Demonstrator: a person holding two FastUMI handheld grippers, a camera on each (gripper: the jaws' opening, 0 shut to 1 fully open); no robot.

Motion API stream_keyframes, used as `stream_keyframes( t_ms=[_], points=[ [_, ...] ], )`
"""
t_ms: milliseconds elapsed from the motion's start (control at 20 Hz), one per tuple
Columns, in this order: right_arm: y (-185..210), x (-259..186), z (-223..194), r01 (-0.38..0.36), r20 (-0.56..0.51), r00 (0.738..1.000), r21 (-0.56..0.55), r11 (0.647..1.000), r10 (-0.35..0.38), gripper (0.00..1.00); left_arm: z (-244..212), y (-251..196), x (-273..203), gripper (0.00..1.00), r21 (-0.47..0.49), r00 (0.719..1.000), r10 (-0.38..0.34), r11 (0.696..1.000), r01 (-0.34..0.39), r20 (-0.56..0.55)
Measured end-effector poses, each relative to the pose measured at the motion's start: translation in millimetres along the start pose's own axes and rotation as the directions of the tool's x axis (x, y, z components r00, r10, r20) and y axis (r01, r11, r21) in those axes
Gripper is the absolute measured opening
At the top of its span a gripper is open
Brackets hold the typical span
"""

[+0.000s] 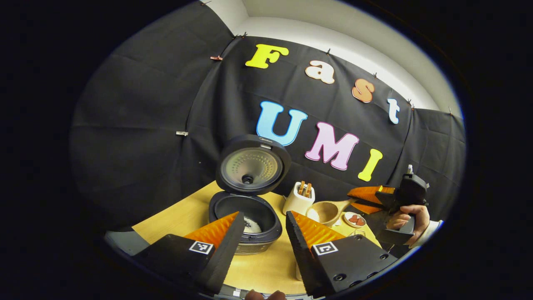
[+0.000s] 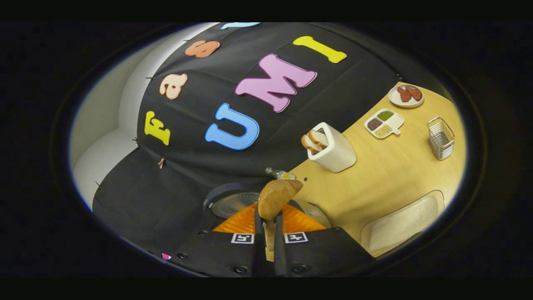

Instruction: Close the left gripper, press the button to open the rice cooker; take a wooden spoon from the chopstick holder with the right hand, scoop a spoonful of rice and pour it into the rice cooker, then put the wooden spoon back into the chopstick holder.

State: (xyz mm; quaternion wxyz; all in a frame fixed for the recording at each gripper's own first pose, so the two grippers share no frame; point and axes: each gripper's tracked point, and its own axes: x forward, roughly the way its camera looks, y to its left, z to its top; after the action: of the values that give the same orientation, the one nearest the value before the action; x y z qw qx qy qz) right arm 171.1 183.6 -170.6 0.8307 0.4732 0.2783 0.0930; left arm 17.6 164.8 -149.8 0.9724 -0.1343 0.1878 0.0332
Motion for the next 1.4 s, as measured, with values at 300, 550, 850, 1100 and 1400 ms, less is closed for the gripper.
stream_keyframes(
  t_ms=[300, 550, 850, 1100, 1400],
  points=[
    [27.9, 70.5, -49.1, 0.018, -0.041, 0.999, -0.197, 0.98, -0.026, 0.12, 6.7, 30.3, -8.3, 0.72, -0.019, 0.999, 0.033, 0.999, -0.033, 0.021],
    [41.6, 110.2, -88.6, 0.03, -0.065, 0.996, -0.446, 0.894, -0.066, 0.11, 8.8, 50.6, -13.3, 0.72, -0.052, 0.998, 0.051, 0.997, -0.05, 0.031],
    [39.8, 127.8, -128.7, 0.019, -0.083, 0.991, -0.686, 0.728, -0.104, 0.11, 7.0, 69.8, -17.7, 0.72, -0.068, 0.997, 0.068, 0.996, -0.065, 0.041],
    [46.2, 131.1, -144.3, 0.004, -0.076, 0.992, -0.785, 0.619, -0.103, 0.07, 4.1, 83.8, -18.2, 0.72, -0.096, 0.996, 0.079, 0.993, -0.075, 0.042],
    [68.6, 130.7, -164.8, -0.077, -0.099, 0.994, -0.926, 0.371, -0.039, 0.07, 3.8, 84.4, -18.3, 0.72, -0.094, 0.996, 0.077, 0.993, -0.073, 0.046]
  ],
)
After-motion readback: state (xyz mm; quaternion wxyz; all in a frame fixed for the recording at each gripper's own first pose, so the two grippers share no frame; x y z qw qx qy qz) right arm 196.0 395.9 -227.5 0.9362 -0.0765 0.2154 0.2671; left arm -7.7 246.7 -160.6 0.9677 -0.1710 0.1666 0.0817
